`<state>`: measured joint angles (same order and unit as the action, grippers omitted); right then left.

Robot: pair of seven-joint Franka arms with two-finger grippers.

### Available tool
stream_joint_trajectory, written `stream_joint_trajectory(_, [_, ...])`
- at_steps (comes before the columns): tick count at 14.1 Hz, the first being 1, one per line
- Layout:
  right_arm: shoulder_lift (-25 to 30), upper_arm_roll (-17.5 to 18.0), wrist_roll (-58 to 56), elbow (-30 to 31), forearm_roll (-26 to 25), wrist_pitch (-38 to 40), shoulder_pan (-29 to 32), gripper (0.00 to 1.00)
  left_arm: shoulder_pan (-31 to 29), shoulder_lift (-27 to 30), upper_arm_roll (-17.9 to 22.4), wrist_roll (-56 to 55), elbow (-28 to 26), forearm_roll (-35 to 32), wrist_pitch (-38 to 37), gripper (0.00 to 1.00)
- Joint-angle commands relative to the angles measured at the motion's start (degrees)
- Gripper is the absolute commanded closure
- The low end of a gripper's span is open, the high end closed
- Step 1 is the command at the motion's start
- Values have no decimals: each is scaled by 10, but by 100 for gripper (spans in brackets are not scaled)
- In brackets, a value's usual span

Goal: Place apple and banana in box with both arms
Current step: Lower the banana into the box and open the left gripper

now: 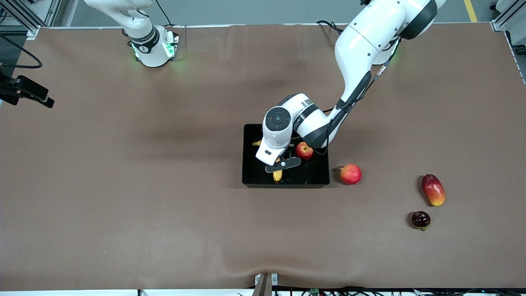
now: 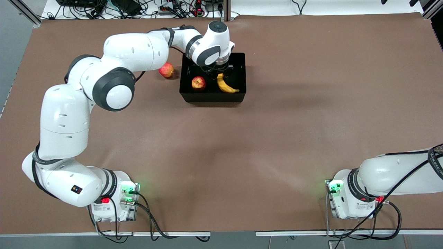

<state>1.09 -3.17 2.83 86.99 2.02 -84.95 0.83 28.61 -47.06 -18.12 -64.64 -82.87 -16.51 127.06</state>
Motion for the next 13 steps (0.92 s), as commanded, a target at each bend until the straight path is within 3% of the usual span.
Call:
stream_joint_trajectory(1, [1,4,0,-1,-5,-4,6,0,-3,10,5,14,13,-21,1,0])
stream_joint_trajectory(4, [1,4,1,-2,-5,-18,8,0,-35,66,5,14,12,-22,-15,0])
stream_joint_trajectory(9, [1,4,0,2,-5,-18,5,0,-122,194,3,40,10,-18,-148,0])
stream_joint_trajectory(13, [-1,4,0,3,-4,-9,6,0,-210,262,-3,184,9,5,-199,0])
